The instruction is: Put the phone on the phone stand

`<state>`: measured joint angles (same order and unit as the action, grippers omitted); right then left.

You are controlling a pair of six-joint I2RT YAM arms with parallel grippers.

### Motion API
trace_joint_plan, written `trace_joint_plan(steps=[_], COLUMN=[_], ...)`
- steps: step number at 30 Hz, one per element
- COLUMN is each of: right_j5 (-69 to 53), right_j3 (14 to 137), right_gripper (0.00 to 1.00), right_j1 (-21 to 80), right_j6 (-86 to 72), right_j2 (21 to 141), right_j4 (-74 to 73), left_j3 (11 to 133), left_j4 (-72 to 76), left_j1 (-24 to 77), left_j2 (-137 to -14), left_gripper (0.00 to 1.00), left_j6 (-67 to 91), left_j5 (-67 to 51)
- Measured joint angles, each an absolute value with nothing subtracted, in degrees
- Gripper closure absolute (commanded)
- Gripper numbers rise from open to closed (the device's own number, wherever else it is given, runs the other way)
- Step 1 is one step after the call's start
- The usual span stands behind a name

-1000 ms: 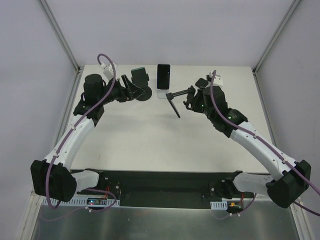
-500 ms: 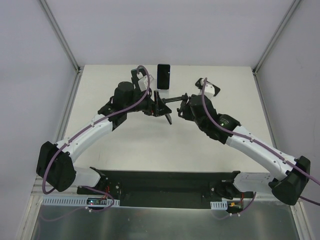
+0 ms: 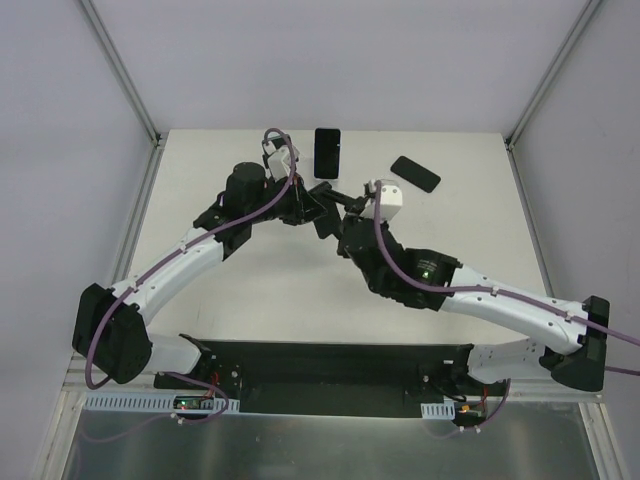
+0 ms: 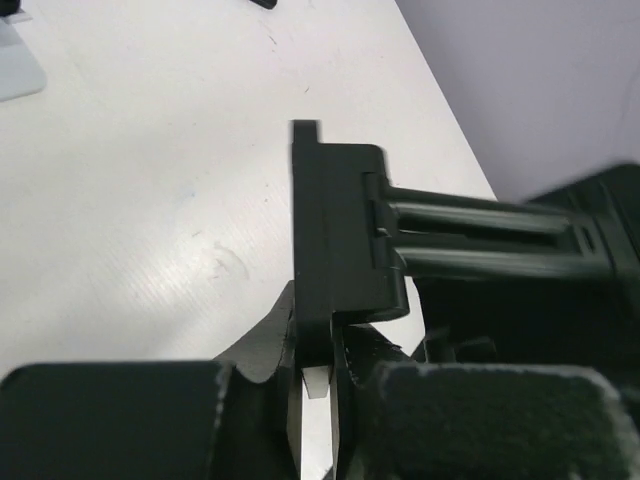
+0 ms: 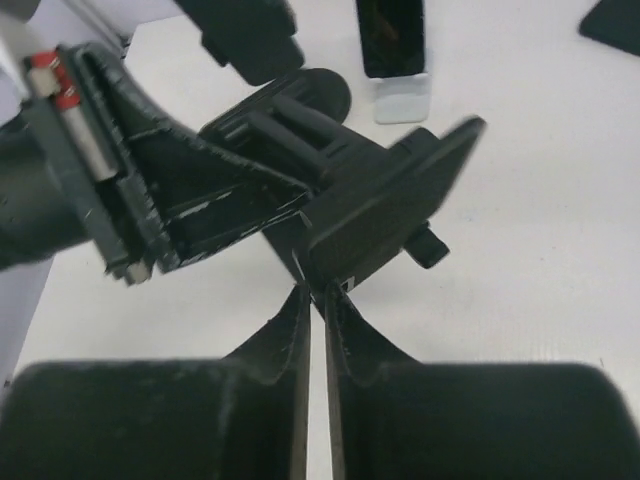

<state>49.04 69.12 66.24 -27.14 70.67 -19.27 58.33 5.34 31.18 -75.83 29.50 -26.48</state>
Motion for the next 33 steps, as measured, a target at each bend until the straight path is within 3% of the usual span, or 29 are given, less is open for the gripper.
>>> trace_joint_plan(steps=[1, 3, 4, 6, 11, 18, 29, 31, 33], right_j5=[48.88, 49.54, 49.23, 48.29, 39.44, 22.24, 15.94, 18.17, 20.47], right_j3=[69.23, 69.32, 69.32, 69.32, 64.36, 59.68, 58.35, 58.35, 58.46], right_gripper=[0.66, 0.53, 0.3, 0.01, 0.04, 0.04, 0.01, 0.13, 0.17], right_j1=[67.44, 69.71, 69.82, 69.49, 66.11, 56.36, 56.25, 57.32, 58.3], right_j6=[-26.02, -22.46, -19.94, -15.38, -2.79, 0.51, -1.54, -3.01, -3.97], right_j2=[71.02, 71.99, 72.05, 71.85, 63.72, 49.67, 52.93, 54.22, 55.57], right_j4=[-19.03, -17.63, -16.88, -16.23, -15.73, -16.73, -13.67, -13.32, -13.34], left_j3=[58.48, 58.78, 58.78, 58.87, 59.77, 60.27, 59.96, 59.83, 59.81], left_j4=[5.45, 4.93, 4.64, 4.47, 4.86, 12.75, 19.51, 19.22, 18.44], left_j1=[30.98, 30.52, 30.55, 30.57, 30.28, 30.65, 30.63, 30.63, 30.63], left_j2=[-75.83, -75.59, -75.53, -75.68, -77.97, -84.6, -86.15, -86.15, -86.15], left_gripper=[1.0, 1.0, 1.0, 1.0, 1.0, 1.0, 1.0, 1.0, 1.0], left_j6=[29.5, 28.56, 28.25, 28.05, 29.23, 37.12, 43.97, 43.97, 43.88], left_j5=[-25.98, -26.09, -26.39, -27.44, -36.1, -48.97, -54.04, -53.74, -53.19])
